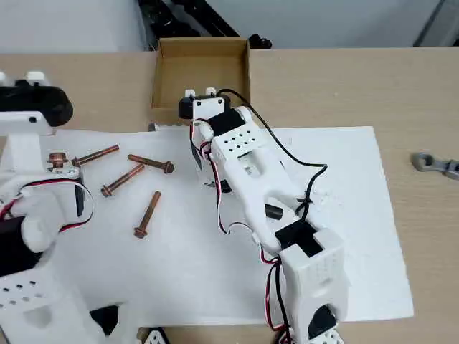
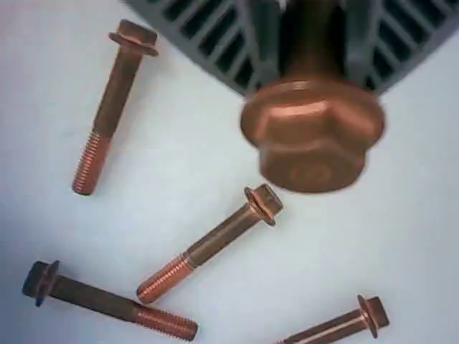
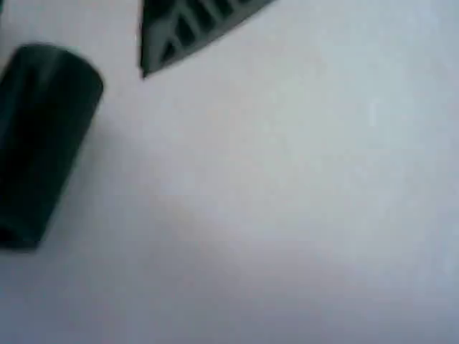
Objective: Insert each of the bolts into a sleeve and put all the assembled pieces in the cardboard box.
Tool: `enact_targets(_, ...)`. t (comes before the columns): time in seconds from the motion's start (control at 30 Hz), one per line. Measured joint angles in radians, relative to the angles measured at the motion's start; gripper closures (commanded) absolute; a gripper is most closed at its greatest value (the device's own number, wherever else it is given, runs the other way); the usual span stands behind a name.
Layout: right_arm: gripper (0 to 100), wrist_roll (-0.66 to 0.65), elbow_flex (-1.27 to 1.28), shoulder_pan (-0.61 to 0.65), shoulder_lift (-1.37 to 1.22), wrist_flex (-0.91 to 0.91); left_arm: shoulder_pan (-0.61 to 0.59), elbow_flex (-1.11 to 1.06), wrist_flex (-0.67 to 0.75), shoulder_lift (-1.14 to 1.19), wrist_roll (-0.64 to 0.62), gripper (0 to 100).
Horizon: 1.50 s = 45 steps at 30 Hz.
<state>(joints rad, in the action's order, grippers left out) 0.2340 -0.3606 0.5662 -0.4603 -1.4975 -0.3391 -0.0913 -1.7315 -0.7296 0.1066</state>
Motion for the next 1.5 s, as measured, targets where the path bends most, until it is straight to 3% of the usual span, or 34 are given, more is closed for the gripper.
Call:
enact_targets(0.37,86.2,0.074,0.0,0.0,-0.049,0.087,0.0,-0.02,0.008,-0.021,-0.008,99)
enact_targets(0.97,86.4,0.075,-0.023,-0.008,-0.176,0.123,0.0,-0.02,0.008,-0.021,-0.008,99)
enact_targets(1.17,98.2,0.051,-0.02,-0.012,-0.176,0.123,0.0,-0.02,0.008,-0.021,-0.008,99)
enact_targets(1.5,99.1,-0.002,-0.02,-0.014,-0.175,0.12,0.0,-0.02,0.008,-0.021,-0.008,99)
